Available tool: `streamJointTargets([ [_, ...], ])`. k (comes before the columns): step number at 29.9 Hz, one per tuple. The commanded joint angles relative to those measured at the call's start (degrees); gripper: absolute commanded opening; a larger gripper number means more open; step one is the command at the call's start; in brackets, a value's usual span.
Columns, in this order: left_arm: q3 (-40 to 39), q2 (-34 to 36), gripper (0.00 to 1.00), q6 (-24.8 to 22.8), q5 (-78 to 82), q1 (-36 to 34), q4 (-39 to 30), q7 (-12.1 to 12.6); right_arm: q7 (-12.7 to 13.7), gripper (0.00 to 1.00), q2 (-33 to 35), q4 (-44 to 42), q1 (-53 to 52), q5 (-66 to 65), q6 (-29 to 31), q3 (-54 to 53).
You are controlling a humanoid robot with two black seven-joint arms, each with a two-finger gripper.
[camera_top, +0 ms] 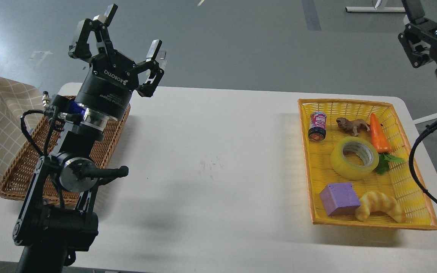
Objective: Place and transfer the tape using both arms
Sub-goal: 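Raise the right gripper and move it toward the yellow tape roll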
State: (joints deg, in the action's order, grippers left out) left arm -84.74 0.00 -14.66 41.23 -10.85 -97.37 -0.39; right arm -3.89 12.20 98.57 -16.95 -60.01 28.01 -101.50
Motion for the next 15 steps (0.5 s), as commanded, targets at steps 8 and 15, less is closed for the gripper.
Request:
streamJointTargets([
  [8, -0.1, 0.0, 0.98, -0.7, 0.0, 0.0, -0.1, 0.1, -2.3, 1.00, 10.0, -1.9, 1.8, 9.7, 0.0, -8.4],
  [15, -0.3, 0.0, 0.98, -0.7, 0.0, 0.2, -0.1, 0.1, -2.1, 1.00, 11.1, -2.4, 1.9, 10.4, 0.0, -8.1],
])
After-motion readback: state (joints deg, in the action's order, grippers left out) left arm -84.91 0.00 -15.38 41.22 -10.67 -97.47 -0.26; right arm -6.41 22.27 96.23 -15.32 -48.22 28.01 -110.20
